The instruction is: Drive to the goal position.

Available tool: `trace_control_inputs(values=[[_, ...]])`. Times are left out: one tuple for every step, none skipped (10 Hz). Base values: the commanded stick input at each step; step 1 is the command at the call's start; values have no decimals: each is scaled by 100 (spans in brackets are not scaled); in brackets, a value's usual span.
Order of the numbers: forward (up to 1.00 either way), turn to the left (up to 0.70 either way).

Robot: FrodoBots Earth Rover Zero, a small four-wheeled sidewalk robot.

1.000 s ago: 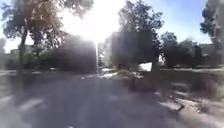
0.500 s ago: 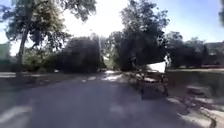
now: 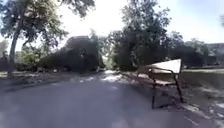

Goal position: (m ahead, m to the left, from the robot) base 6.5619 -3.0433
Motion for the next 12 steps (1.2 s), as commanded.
trace_control_inputs(values=[[100,0],[100,0],[100,0],[100,0],[100,0],[100,0],[100,0],[100,0],[100,0],[100,0],[100,0],[100,0]])
